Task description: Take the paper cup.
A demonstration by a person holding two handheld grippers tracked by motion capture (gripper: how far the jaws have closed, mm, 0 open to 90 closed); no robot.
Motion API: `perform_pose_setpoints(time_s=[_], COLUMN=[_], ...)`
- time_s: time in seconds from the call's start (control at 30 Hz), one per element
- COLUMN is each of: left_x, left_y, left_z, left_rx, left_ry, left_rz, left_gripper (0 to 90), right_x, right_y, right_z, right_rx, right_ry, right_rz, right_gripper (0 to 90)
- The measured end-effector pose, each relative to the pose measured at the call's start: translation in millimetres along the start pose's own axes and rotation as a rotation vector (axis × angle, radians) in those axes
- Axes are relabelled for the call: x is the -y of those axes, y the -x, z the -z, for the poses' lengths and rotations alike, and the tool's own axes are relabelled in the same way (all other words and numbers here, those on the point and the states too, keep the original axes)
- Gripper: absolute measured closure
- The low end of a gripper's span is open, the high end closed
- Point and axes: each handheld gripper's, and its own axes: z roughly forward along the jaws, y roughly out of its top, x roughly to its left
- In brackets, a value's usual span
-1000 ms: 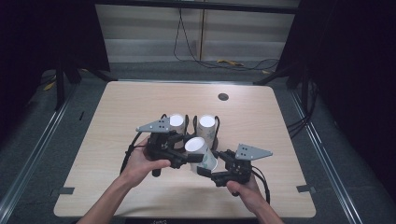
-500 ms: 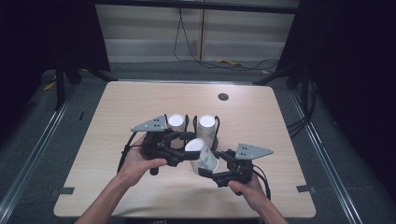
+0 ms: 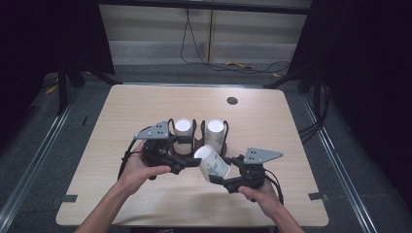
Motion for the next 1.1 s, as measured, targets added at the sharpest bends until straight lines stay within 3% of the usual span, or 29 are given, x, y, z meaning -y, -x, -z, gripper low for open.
perform_pose_setpoints(time_s=[0.17, 0.2, 0.5, 0.8, 1.1], left_x=[2.0, 2.6, 9.7, 15.6, 21.4], left_y=[0.3, 0.4, 1.3, -0.6, -0.2], left_z=[1.3, 0.6, -6.0, -8.0, -15.8], left_rx=[0.015, 0.021, 0.056, 0.058, 0.066], left_ry=[-0.019, -0.024, -0.088, -0.123, -0.16], left_rz=[-0.009, -0.01, -0.02, -0.02, -0.022], left_gripper=[16.8, 16.4, 16.0, 15.9, 15.8], right_x=[-0.1, 0.3, -5.8, -13.1, -16.4], right_y=[1.4, 1.7, 2.3, 5.1, 7.5], right_z=[-1.8, -2.7, -2.3, -5.2, -8.1], right_rx=[0.017, 0.029, 0.037, 0.046, 0.036], right_ry=[-0.062, -0.098, -0.213, -0.334, -0.407], right_rz=[0.024, 0.042, 0.1, 0.164, 0.2], right_gripper=[29.2, 29.3, 30.0, 30.1, 30.3])
